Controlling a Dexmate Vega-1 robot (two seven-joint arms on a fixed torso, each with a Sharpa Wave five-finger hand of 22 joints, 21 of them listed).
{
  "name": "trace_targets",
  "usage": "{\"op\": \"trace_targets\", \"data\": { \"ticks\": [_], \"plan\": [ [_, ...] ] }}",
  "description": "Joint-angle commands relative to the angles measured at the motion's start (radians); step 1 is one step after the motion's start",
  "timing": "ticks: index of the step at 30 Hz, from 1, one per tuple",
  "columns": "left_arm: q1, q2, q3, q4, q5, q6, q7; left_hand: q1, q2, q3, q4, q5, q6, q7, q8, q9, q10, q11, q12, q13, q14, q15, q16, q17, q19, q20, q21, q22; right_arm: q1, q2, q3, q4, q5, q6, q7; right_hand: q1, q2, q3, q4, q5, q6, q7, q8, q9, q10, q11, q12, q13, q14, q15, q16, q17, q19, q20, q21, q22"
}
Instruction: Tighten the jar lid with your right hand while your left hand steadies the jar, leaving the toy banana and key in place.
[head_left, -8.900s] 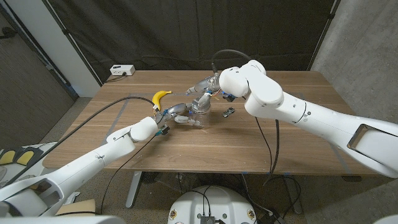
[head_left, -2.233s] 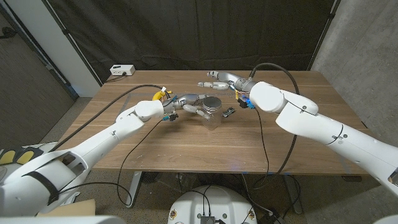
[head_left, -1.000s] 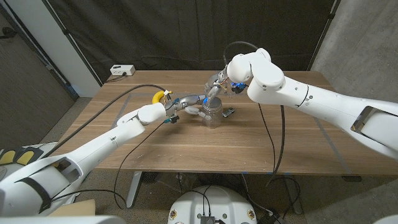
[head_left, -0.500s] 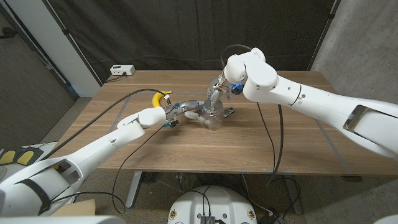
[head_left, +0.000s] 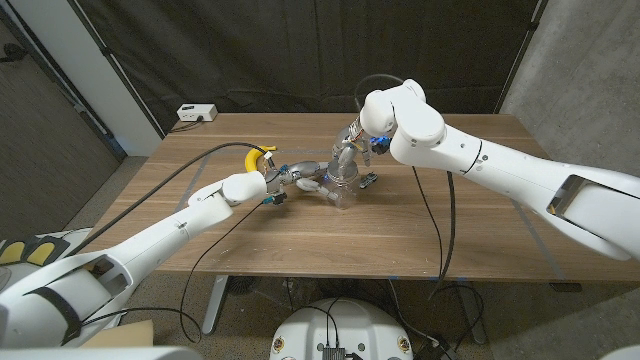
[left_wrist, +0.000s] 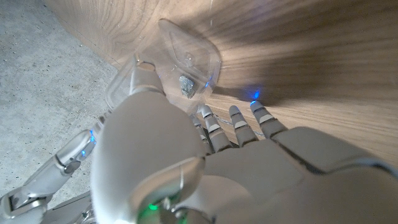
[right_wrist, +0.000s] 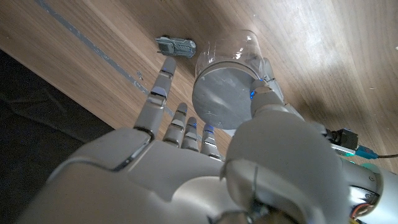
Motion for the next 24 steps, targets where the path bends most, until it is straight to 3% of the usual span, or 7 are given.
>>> {"op": "trace_targets", "data": {
  "ticks": [1, 6, 9, 13, 15, 18, 24],
  "plan": [
    [-0.001, 0.001, -0.005, -0.003, -0.002, 0.000, 0.008, 0.023, 0.032, 0.004, -0.001, -0.002, 0.084, 0.052, -0.009, 0.001, -0.003, 0.012, -0.005, 0.000, 0.008, -0.111, -0.003, 0.003, 0.002, 0.008, -0.004, 0.003, -0.017, 0.006, 0.018, -0.002, -0.004, 0.029, 0.023, -0.013, 0.000, -0.009, 0.001, 0.004, -0.017, 0.003, -0.006, 0.004, -0.017, 0.004, -0.005, 0.004, -0.010, -0.004, -0.001, 0.004, -0.010, 0.002, -0.003, 0.004],
    [-0.002, 0.003, -0.005, -0.007, 0.000, 0.004, 0.010, 0.022, 0.034, 0.004, 0.000, -0.005, 0.082, 0.057, -0.015, -0.001, -0.009, 0.019, -0.008, -0.001, 0.009, -0.112, -0.004, 0.003, 0.002, 0.009, -0.005, 0.003, -0.006, 0.018, 0.031, 0.029, 0.049, 0.053, 0.062, -0.011, -0.007, -0.021, 0.001, 0.012, -0.081, 0.017, -0.023, 0.006, -0.072, 0.008, -0.016, 0.008, -0.057, 0.006, -0.014, 0.006, -0.036, -0.003, -0.010, 0.005],
    [-0.003, 0.003, -0.005, -0.007, 0.002, 0.004, 0.010, 0.019, 0.036, 0.005, 0.001, -0.006, 0.077, 0.060, -0.021, -0.002, -0.013, 0.015, -0.010, -0.002, 0.008, -0.110, -0.004, 0.004, 0.000, 0.009, -0.005, 0.004, 0.000, 0.023, 0.055, 0.058, 0.122, 0.059, 0.077, -0.031, -0.019, -0.041, 0.011, 0.017, -0.118, 0.026, -0.029, 0.007, -0.114, 0.015, -0.020, 0.011, -0.114, 0.026, -0.022, 0.008, -0.108, -0.003, -0.022, 0.005],
    [-0.003, 0.003, -0.004, -0.008, 0.002, 0.005, 0.009, 0.016, 0.040, 0.006, 0.002, -0.008, 0.073, 0.059, -0.028, -0.003, -0.019, 0.016, -0.012, -0.003, 0.008, -0.110, -0.005, 0.004, -0.001, 0.010, -0.006, 0.004, -0.017, 0.005, 0.092, 0.061, 0.199, 0.067, 0.028, -0.085, -0.032, -0.073, 0.037, 0.018, -0.094, 0.048, -0.012, 0.008, -0.102, 0.028, -0.004, 0.014, -0.112, 0.025, -0.007, 0.012, -0.131, 0.006, -0.012, 0.006],
    [-0.003, 0.003, -0.004, -0.009, 0.002, 0.007, 0.008, 0.016, 0.041, 0.007, 0.003, -0.009, 0.073, 0.060, -0.030, -0.003, -0.019, 0.015, -0.013, -0.003, 0.007, -0.111, -0.006, 0.004, -0.001, 0.009, -0.006, 0.004, -0.034, -0.013, 0.096, 0.035, 0.195, 0.070, -0.022, -0.090, -0.031, -0.083, 0.039, 0.025, -0.060, 0.043, 0.002, 0.008, -0.066, 0.023, 0.015, 0.015, -0.064, 0.007, 0.014, 0.012, -0.087, -0.021, 0.008, 0.007],
    [-0.005, 0.004, -0.002, -0.011, 0.004, 0.012, 0.005, 0.015, 0.042, 0.007, 0.003, -0.010, 0.072, 0.060, -0.033, -0.004, -0.021, 0.017, -0.014, -0.004, 0.006, -0.110, -0.007, 0.004, -0.002, 0.010, -0.006, 0.004, -0.056, -0.033, 0.101, 0.003, 0.197, 0.085, -0.087, -0.018, -0.003, -0.072, 0.007, 0.051, 0.040, 0.020, 0.035, 0.010, 0.032, -0.007, 0.058, 0.017, 0.038, -0.048, 0.045, 0.011, 0.025, -0.076, 0.032, 0.007],
    [-0.005, 0.002, -0.003, -0.012, 0.001, 0.013, 0.004, 0.012, 0.043, 0.007, 0.004, -0.012, 0.072, 0.057, -0.037, -0.005, -0.021, 0.018, -0.014, -0.005, 0.004, -0.108, -0.008, 0.004, -0.003, 0.010, -0.007, 0.004, -0.076, -0.050, 0.078, -0.043, 0.141, 0.090, -0.150, 0.061, 0.016, -0.063, -0.019, 0.066, 0.138, 0.000, 0.066, 0.013, 0.132, -0.024, 0.097, 0.019, 0.125, -0.092, 0.069, 0.015, 0.114, -0.133, 0.045, 0.007]
  ]
}}
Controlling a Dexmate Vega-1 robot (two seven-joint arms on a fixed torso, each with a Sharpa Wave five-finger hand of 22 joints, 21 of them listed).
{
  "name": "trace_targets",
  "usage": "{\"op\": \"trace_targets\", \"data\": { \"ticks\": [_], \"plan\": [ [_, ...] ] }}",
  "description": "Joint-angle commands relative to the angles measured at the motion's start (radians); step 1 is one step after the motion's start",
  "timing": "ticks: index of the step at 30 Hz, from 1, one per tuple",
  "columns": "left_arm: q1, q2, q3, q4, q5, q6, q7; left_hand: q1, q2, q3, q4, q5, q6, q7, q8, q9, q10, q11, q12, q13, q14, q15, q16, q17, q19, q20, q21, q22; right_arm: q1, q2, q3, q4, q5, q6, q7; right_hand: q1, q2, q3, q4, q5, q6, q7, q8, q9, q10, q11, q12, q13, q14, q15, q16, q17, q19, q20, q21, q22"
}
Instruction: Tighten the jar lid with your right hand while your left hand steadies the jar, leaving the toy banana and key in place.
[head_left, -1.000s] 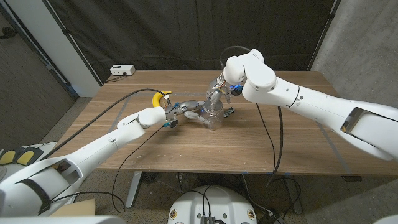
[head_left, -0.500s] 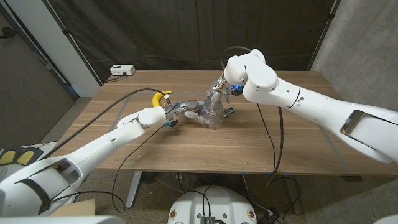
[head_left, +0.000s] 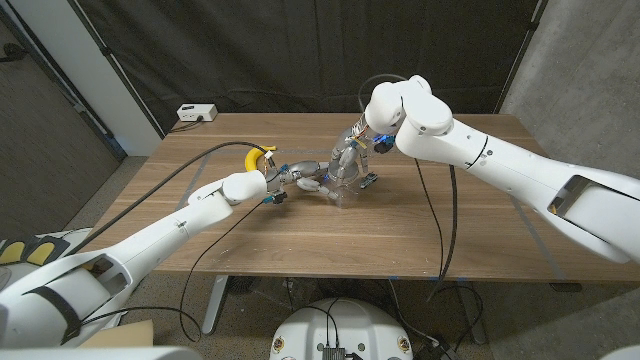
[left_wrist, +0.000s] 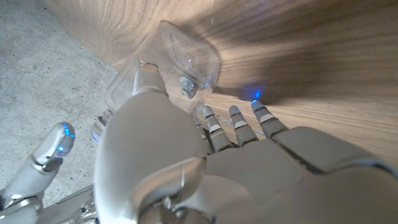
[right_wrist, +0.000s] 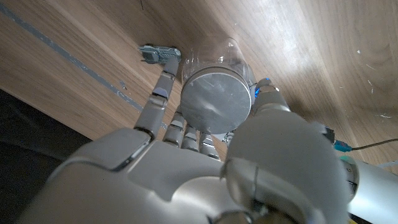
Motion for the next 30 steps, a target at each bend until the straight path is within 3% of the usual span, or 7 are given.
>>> {"op": "trace_targets", "data": {
  "ticks": [1, 6, 11, 15, 22, 26, 30],
  "plan": [
    [-0.002, 0.000, 0.000, -0.004, -0.001, 0.009, -0.002, 0.009, 0.022, 0.007, 0.004, 0.000, 0.056, 0.054, -0.006, 0.003, -0.002, -0.001, -0.003, 0.000, 0.003, -0.108, -0.001, 0.003, -0.003, 0.011, -0.001, 0.003, -0.043, -0.039, -0.009, -0.071, -0.024, 0.027, -0.126, 0.054, 0.010, 0.007, -0.018, 0.013, 0.050, -0.011, 0.018, 0.006, 0.050, -0.009, 0.021, 0.005, 0.054, -0.029, 0.017, 0.007, 0.060, -0.039, 0.014, 0.005],
    [0.000, 0.001, -0.002, -0.009, -0.003, 0.015, 0.001, 0.005, 0.025, 0.007, 0.006, -0.002, 0.058, 0.060, -0.009, 0.002, -0.003, -0.001, -0.003, -0.001, 0.003, -0.109, -0.001, 0.004, -0.004, 0.009, -0.001, 0.003, -0.050, -0.037, -0.030, -0.085, -0.081, 0.018, -0.106, 0.075, 0.008, -0.006, -0.010, 0.017, -0.026, -0.011, -0.016, 0.009, -0.023, -0.007, -0.006, 0.009, 0.005, -0.023, -0.006, 0.014, 0.033, -0.035, -0.009, 0.006],
    [-0.001, 0.001, -0.001, -0.010, -0.007, 0.020, -0.004, 0.000, 0.028, 0.007, 0.009, -0.003, 0.055, 0.062, -0.013, 0.002, -0.006, 0.001, -0.004, -0.001, 0.003, -0.108, -0.001, 0.004, -0.005, 0.009, -0.002, 0.003, -0.077, -0.041, -0.009, -0.095, -0.081, 0.018, -0.110, 0.077, 0.012, -0.011, -0.005, 0.019, -0.043, 0.000, -0.024, 0.010, -0.039, -0.003, -0.011, 0.010, 0.002, -0.022, -0.008, 0.018, 0.034, -0.042, -0.012, 0.006],
    [-0.002, 0.000, 0.000, -0.010, -0.009, 0.022, -0.008, -0.004, 0.031, 0.007, 0.010, -0.005, 0.061, 0.069, -0.015, 0.002, -0.005, 0.003, -0.003, -0.001, 0.004, -0.107, 0.000, 0.004, -0.005, 0.010, -0.002, 0.003, -0.116, -0.053, 0.019, -0.107, -0.079, 0.034, -0.163, 0.071, 0.015, -0.020, 0.003, 0.019, -0.035, 0.002, -0.022, 0.013, -0.040, 0.006, -0.006, 0.014, -0.011, -0.012, -0.014, 0.023, 0.006, -0.017, -0.025, 0.005],
    [-0.001, 0.004, 0.002, -0.021, -0.006, 0.035, -0.010, -0.007, 0.033, 0.008, 0.011, -0.006, 0.063, 0.070, -0.019, 0.001, -0.004, 0.004, -0.003, -0.002, 0.004, -0.108, -0.001, 0.004, -0.005, 0.010, -0.002, 0.003, -0.219, -0.075, 0.095, -0.142, -0.058, 0.073, -0.343, 0.102, 0.051, -0.030, 0.003, 0.005, 0.274, -0.013, 0.093, 0.022, 0.265, 0.000, 0.134, 0.027, 0.273, -0.091, 0.083, 0.052, 0.230, -0.093, 0.036, 0.008],
    [0.001, 0.005, 0.002, -0.026, -0.004, 0.038, -0.007, -0.007, 0.034, 0.009, 0.010, -0.007, 0.062, 0.070, -0.023, 0.000, -0.006, 0.005, -0.004, -0.002, 0.002, -0.106, -0.002, 0.004, -0.007, 0.011, -0.002, 0.003, -0.238, -0.063, 0.092, -0.155, -0.100, 0.034, -0.355, 0.101, 0.068, -0.028, 0.010, -0.003, 0.343, -0.015, 0.117, 0.019, 0.339, -0.002, 0.162, 0.025, 0.360, -0.094, 0.106, 0.057, 0.294, -0.111, 0.052, 0.008],
    [0.004, 0.006, 0.000, -0.032, -0.005, 0.039, -0.004, -0.008, 0.036, 0.010, 0.010, -0.008, 0.062, 0.071, -0.026, 0.000, -0.008, 0.005, -0.005, -0.002, 0.002, -0.106, -0.002, 0.003, -0.008, 0.012, -0.003, 0.004, -0.249, -0.047, 0.067, -0.161, -0.174, -0.014, -0.341, 0.086, 0.060, -0.035, 0.016, -0.010, 0.344, -0.014, 0.115, 0.017, 0.341, -0.004, 0.161, 0.021, 0.382, -0.089, 0.101, 0.053, 0.339, -0.122, 0.065, 0.008]
  ]
}}
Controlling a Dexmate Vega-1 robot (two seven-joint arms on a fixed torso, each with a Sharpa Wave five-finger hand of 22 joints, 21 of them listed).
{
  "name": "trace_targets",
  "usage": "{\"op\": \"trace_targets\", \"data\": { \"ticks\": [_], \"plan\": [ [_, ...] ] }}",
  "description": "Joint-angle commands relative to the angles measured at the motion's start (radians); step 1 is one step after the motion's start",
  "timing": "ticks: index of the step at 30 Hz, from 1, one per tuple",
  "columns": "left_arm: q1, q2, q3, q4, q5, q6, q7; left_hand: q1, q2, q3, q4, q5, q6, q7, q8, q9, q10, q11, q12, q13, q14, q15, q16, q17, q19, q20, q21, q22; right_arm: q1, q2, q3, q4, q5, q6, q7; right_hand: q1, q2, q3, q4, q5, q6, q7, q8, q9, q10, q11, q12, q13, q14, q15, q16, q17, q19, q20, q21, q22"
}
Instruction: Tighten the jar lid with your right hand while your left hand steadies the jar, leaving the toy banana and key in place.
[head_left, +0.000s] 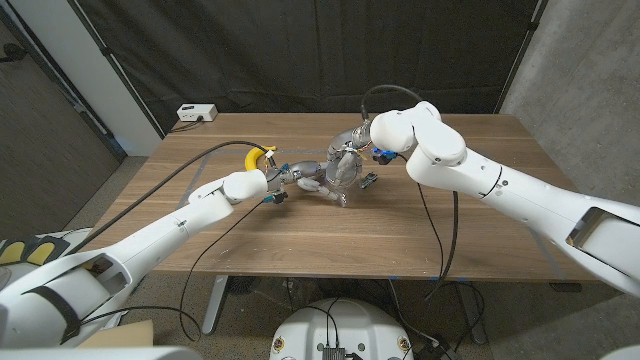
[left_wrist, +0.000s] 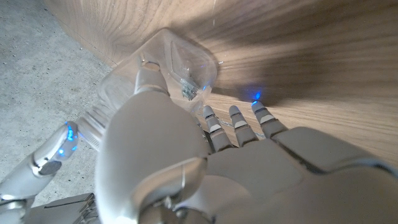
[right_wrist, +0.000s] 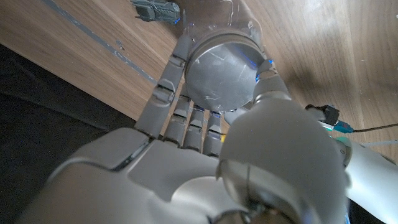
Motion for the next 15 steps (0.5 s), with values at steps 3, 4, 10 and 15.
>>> {"op": "trace_targets", "data": {
  "ticks": [3, 4, 10, 15],
  "plan": [
    [0.007, 0.004, -0.001, -0.019, -0.002, 0.016, 0.006, -0.012, 0.025, 0.011, 0.010, 0.002, 0.059, 0.068, -0.004, 0.000, -0.005, 0.000, -0.005, 0.002, 0.002, -0.106, -0.002, 0.003, 0.004, 0.005, -0.003, 0.005, -0.109, 0.024, -0.003, -0.048, -0.166, -0.100, -0.072, -0.016, -0.011, -0.006, 0.009, -0.010, -0.030, 0.005, -0.018, 0.000, -0.003, 0.007, -0.005, -0.004, 0.101, -0.127, -0.008, -0.004, 0.073, -0.033, 0.023, 0.003],
    [0.008, 0.005, -0.001, -0.021, -0.001, 0.019, 0.005, -0.013, 0.025, 0.011, 0.010, 0.002, 0.059, 0.068, -0.005, 0.000, -0.005, 0.000, -0.005, 0.002, 0.002, -0.107, -0.002, 0.003, 0.004, 0.005, -0.003, 0.005, -0.126, 0.035, -0.002, -0.049, -0.182, -0.126, -0.080, -0.022, -0.012, -0.009, 0.012, -0.013, -0.052, 0.011, -0.029, -0.001, -0.017, 0.008, -0.011, -0.005, 0.103, -0.127, -0.012, -0.004, 0.078, -0.040, 0.022, 0.003],
    [0.012, 0.005, 0.000, -0.026, -0.004, 0.021, 0.004, -0.014, 0.027, 0.012, 0.010, 0.001, 0.058, 0.069, -0.009, 0.000, -0.008, 0.002, -0.005, 0.003, 0.002, -0.105, -0.002, 0.003, 0.003, 0.006, -0.003, 0.006, -0.156, 0.056, 0.019, -0.032, -0.188, -0.154, -0.098, -0.020, -0.025, -0.018, 0.005, -0.020, -0.136, 0.029, -0.075, -0.007, -0.141, 0.028, -0.078, -0.024, 0.000, -0.088, -0.086, -0.007, -0.038, -0.001, -0.044, 0.003],
    [0.016, 0.011, -0.002, -0.036, -0.006, 0.026, 0.003, -0.016, 0.029, 0.013, 0.010, -0.001, 0.060, 0.071, -0.011, 0.000, -0.007, 0.004, -0.005, 0.003, 0.002, -0.105, -0.002, 0.003, 0.003, 0.006, -0.003, 0.006, -0.136, 0.053, 0.063, -0.009, -0.101, -0.128, -0.067, -0.168, -0.007, -0.070, 0.081, -0.031, -0.215, 0.032, -0.123, -0.013, -0.242, 0.057, -0.173, -0.047, -0.229, 0.038, -0.168, -0.018, -0.402, 0.233, -0.115, -0.007]
  ]
}}
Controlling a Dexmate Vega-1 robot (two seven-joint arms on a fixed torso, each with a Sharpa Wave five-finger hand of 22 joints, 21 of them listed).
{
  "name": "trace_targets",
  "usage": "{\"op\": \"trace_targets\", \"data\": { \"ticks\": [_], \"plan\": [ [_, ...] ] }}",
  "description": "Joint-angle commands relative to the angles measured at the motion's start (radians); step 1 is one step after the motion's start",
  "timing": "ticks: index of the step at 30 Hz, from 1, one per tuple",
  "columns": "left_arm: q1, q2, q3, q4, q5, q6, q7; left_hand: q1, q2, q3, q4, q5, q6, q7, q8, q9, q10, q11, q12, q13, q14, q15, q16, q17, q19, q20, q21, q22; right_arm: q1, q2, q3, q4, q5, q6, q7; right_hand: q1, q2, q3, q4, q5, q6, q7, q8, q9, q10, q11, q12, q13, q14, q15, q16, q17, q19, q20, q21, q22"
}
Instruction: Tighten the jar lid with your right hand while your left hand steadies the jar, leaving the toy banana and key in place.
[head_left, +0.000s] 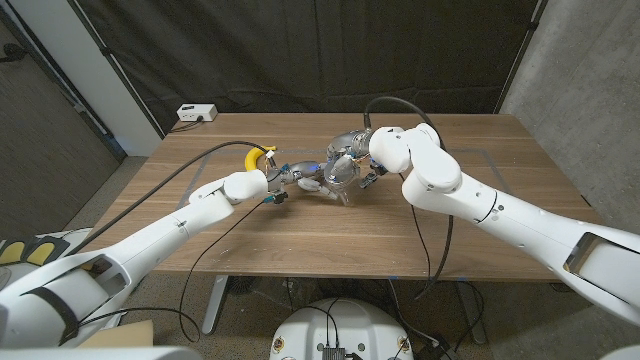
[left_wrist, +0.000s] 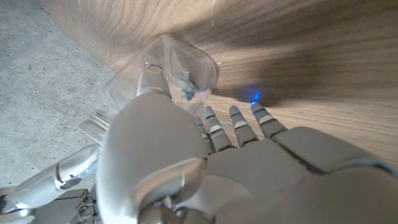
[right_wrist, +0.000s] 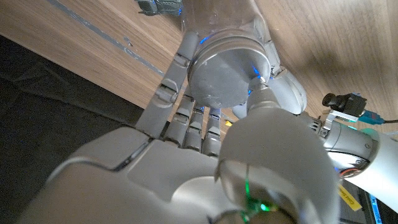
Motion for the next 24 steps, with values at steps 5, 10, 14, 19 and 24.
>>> {"op": "trace_targets", "data": {
  "ticks": [5, 10, 14, 19, 24],
  "plan": [
    [0.013, 0.013, -0.006, -0.024, -0.005, 0.013, -0.002, 0.002, 0.010, 0.006, 0.004, -0.002, 0.050, 0.032, 0.004, 0.008, 0.005, 0.004, 0.000, 0.003, 0.003, -0.104, -0.002, 0.003, 0.005, 0.010, -0.002, -0.004, 0.038, -0.001, 0.038, 0.039, 0.062, 0.010, 0.063, -0.153, -0.006, -0.054, 0.068, -0.020, -0.088, -0.007, -0.045, 0.001, -0.088, 0.011, -0.076, -0.011, -0.188, 0.084, -0.043, -0.024, -0.327, 0.138, -0.011, 0.007],
    [0.011, 0.013, -0.005, -0.021, -0.009, 0.015, -0.008, -0.001, 0.013, 0.007, 0.004, -0.003, 0.055, 0.037, 0.003, 0.008, 0.005, 0.006, 0.000, 0.002, 0.002, -0.104, -0.002, 0.003, 0.003, 0.012, -0.003, -0.003, 0.094, -0.007, 0.011, 0.047, 0.046, 0.048, 0.107, -0.127, -0.013, -0.048, 0.044, -0.010, -0.111, -0.027, -0.055, -0.001, -0.118, 0.001, -0.094, -0.010, -0.222, 0.089, -0.045, -0.036, -0.343, 0.135, 0.003, 0.011],
    [0.010, 0.009, -0.006, -0.014, -0.017, 0.014, -0.012, -0.007, 0.017, 0.007, 0.007, -0.005, 0.057, 0.036, 0.001, 0.008, 0.005, 0.006, 0.000, 0.003, 0.002, -0.104, -0.002, 0.004, 0.001, 0.012, -0.004, -0.003, 0.123, -0.007, -0.016, 0.042, -0.019, 0.079, 0.130, -0.055, 0.000, -0.017, -0.004, 0.004, -0.106, -0.036, -0.054, -0.006, -0.114, -0.005, -0.097, -0.008, -0.225, 0.080, -0.035, -0.046, -0.308, 0.129, 0.021, 0.012],
    [0.012, 0.009, -0.008, -0.015, -0.024, 0.023, -0.012, -0.015, 0.020, 0.007, 0.011, -0.007, 0.072, 0.043, 0.001, 0.008, 0.017, 0.010, 0.006, 0.004, 0.004, -0.103, -0.001, 0.004, 0.000, 0.012, -0.004, -0.003, 0.107, -0.013, 0.038, 0.019, -0.003, 0.079, 0.125, -0.098, -0.019, -0.039, 0.009, 0.003, -0.151, -0.060, -0.073, -0.008, -0.155, 0.005, -0.113, -0.006, -0.281, 0.105, -0.041, -0.049, -0.317, 0.137, 0.011, 0.010],
    [0.007, 0.008, -0.005, -0.010, -0.029, 0.036, -0.021, -0.019, 0.022, 0.008, 0.011, -0.009, 0.073, 0.055, -0.004, 0.008, 0.016, 0.014, 0.006, 0.004, 0.003, -0.101, -0.002, 0.003, -0.004, 0.017, -0.005, -0.003, 0.114, -0.032, 0.050, -0.026, -0.028, 0.070, 0.190, -0.127, -0.024, -0.051, 0.021, 0.004, -0.161, -0.041, -0.076, -0.009, -0.130, 0.005, -0.102, -0.004, -0.236, 0.084, -0.019, -0.049, -0.313, 0.132, 0.015, 0.012]
  ]
}}
